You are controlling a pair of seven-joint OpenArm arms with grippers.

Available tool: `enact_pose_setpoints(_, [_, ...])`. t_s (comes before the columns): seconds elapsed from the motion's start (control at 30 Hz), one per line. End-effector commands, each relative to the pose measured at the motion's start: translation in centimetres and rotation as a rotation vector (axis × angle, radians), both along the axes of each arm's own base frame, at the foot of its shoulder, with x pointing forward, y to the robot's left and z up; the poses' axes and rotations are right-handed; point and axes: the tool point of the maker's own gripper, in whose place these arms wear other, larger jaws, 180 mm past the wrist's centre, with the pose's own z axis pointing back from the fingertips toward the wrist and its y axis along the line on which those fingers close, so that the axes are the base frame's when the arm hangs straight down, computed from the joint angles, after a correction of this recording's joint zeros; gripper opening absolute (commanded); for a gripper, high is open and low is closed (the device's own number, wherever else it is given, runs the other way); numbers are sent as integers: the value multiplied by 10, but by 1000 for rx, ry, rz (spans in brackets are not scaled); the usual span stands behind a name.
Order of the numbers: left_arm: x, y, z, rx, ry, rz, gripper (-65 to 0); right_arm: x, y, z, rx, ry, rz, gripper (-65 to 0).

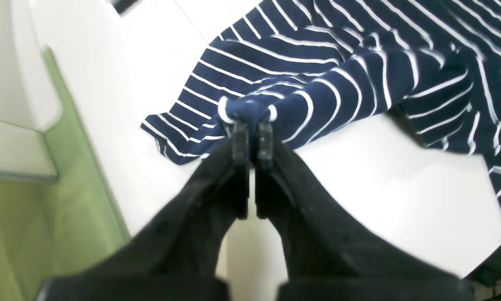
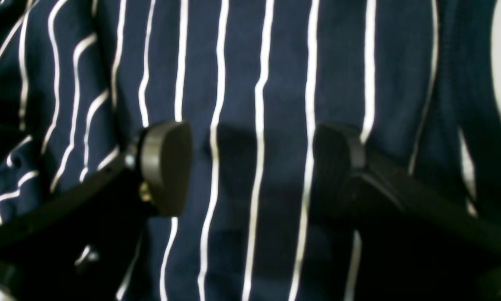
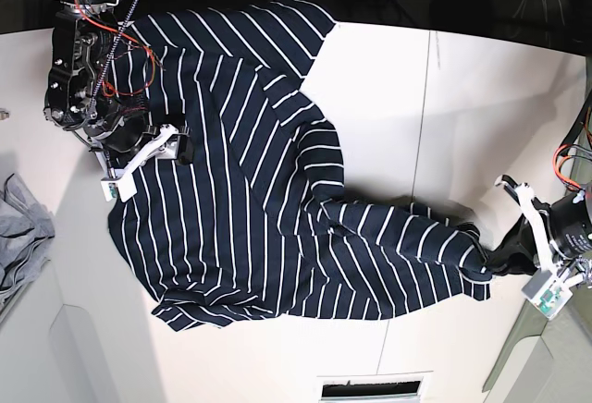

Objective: Layout the t-shirt on the table in an organized manner, then fold the t-shirt properly
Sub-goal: 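Grasp the bunched fabric with the left gripper and lift it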

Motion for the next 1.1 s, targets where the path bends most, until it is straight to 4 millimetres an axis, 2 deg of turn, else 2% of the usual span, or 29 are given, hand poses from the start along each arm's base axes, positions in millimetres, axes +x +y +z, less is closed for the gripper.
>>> enact_pose_setpoints(0.0, [4, 3, 25, 19, -76, -5, -650, -1, -7, -1, -31, 17, 3, -205])
enact_pose_setpoints(0.1, [4, 5, 52, 23, -164, 1, -650, -1, -7, -1, -31, 19, 3, -205])
enact_pose_setpoints(0.2, [5, 5, 62, 14, -200, -2, -650, -1, -7, -1, -31, 18, 3, -205])
enact_pose_setpoints(0.33, [5, -4, 39, -4, -142, -49, -650, -1, -7, -1, -31, 18, 3, -205])
enact_pose_setpoints(0.53, [3, -21, -29, -75, 46, -70, -650, -1, -7, -1, -31, 18, 3, -205])
enact_pose_setpoints(0.6, [3, -32, -36, -91, 46, -85, -650, -1, -7, -1, -30, 18, 3, -205])
enact_pose_setpoints(0.83, [8, -72, -39, -215, 8, -108, -650, -7, -5, -4, -27, 54, 13, -205])
enact_pose_setpoints(0.87, [8, -78, -42, -232, 10, -110, -650, -7, -3, -4, -18, 59, 14, -225])
enact_pose_setpoints(0.9, [9, -82, -46, -252, 13, -112, -650, -8, 0, -4, -6, 62, 21, -291])
enact_pose_setpoints(1.0, [12, -96, -66, -293, 30, -106, -650, -9, 4, -3, 31, 69, 17, -630])
enact_pose_setpoints(1.07, [10, -107, -84, -335, 76, -97, -650, -10, 6, -2, 41, 73, 17, -650])
